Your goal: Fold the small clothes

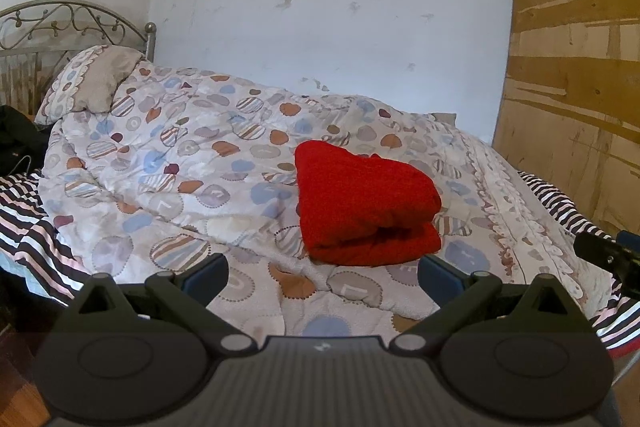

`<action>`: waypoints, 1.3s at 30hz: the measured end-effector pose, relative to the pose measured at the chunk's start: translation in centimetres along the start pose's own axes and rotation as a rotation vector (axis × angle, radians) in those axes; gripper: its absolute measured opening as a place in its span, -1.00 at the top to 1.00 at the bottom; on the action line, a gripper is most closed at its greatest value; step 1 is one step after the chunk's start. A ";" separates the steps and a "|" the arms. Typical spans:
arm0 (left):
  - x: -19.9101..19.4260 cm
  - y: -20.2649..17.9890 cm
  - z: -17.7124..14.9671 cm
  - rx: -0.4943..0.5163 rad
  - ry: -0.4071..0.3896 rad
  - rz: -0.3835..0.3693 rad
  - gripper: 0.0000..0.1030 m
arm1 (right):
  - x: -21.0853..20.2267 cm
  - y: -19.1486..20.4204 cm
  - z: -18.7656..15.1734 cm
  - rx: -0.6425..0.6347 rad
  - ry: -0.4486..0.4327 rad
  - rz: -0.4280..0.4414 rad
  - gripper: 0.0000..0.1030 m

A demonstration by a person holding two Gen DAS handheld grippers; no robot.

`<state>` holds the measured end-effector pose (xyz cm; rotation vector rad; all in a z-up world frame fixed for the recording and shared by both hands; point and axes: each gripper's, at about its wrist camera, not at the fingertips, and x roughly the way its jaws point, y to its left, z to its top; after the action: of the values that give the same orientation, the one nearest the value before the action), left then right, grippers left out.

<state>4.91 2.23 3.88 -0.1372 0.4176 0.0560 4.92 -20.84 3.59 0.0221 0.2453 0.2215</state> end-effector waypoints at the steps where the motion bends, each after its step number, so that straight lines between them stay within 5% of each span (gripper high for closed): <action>1: 0.0 0.0 0.0 -0.002 0.000 0.001 -0.99 | 0.0 0.0 0.0 -0.001 0.000 0.000 -0.99; 39: 0.0 0.4 -0.4 -0.018 0.027 -0.007 -0.99 | 0.3 -0.6 -0.7 -0.020 0.014 -0.003 -0.99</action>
<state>4.66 2.54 3.44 -0.1575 0.4432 0.0507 5.22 -21.41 2.80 0.0008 0.2574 0.2212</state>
